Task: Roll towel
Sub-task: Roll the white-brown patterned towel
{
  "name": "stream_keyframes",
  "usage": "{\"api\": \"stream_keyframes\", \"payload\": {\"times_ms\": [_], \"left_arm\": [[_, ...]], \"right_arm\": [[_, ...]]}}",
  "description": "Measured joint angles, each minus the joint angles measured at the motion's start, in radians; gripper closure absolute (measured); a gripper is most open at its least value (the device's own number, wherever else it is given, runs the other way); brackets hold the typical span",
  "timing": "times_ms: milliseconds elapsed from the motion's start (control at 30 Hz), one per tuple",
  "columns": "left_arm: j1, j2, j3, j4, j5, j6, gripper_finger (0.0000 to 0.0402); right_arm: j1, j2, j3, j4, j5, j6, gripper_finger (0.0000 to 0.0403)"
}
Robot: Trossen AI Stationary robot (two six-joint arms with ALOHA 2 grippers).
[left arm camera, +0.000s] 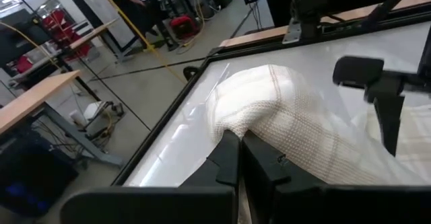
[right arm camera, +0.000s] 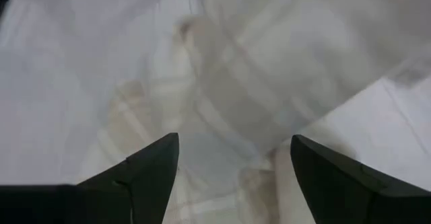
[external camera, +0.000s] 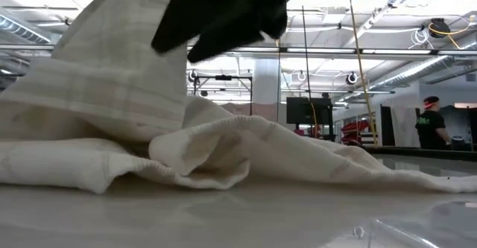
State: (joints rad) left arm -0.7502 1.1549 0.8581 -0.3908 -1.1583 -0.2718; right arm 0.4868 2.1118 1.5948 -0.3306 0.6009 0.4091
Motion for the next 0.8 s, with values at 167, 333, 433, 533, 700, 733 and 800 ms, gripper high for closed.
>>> {"api": "stream_keyframes", "payload": {"times_ms": [167, 333, 433, 533, 700, 733, 800], "left_arm": [[0.0, 0.0, 0.0, 0.0, 0.002, -0.001, 0.0391], [0.0, 0.0, 0.0, 0.0, 0.002, -0.001, 0.0391], [0.002, 0.0, 0.0, 0.0, 0.002, 0.012, 0.0391], [0.002, 0.0, 0.0, 0.0, 0.002, 0.017, 0.0391], [0.003, 0.0, 0.0, 0.0, -0.004, -0.002, 0.0379], [0.001, 0.0, 0.0, 0.0, -0.003, -0.005, 0.0368], [-0.005, 0.0, 0.0, 0.003, -0.002, -0.011, 0.0335]], "right_arm": [[-0.005, 0.031, 0.0, 0.022, 0.004, 0.0, 0.0127], [-0.014, 0.049, 0.0, 0.085, -0.029, -0.063, 0.0179], [-0.015, 0.047, 0.001, 0.11, -0.025, -0.131, 0.0254], [-0.017, 0.044, 0.0, 0.1, -0.027, -0.186, 0.0346], [-0.028, 0.006, 0.0, 0.087, -0.025, -0.249, 0.0385], [-0.028, -0.01, 0.0, 0.07, -0.026, -0.256, 0.0384], [-0.029, -0.045, 0.0, 0.036, -0.025, -0.266, 0.0388]]}}
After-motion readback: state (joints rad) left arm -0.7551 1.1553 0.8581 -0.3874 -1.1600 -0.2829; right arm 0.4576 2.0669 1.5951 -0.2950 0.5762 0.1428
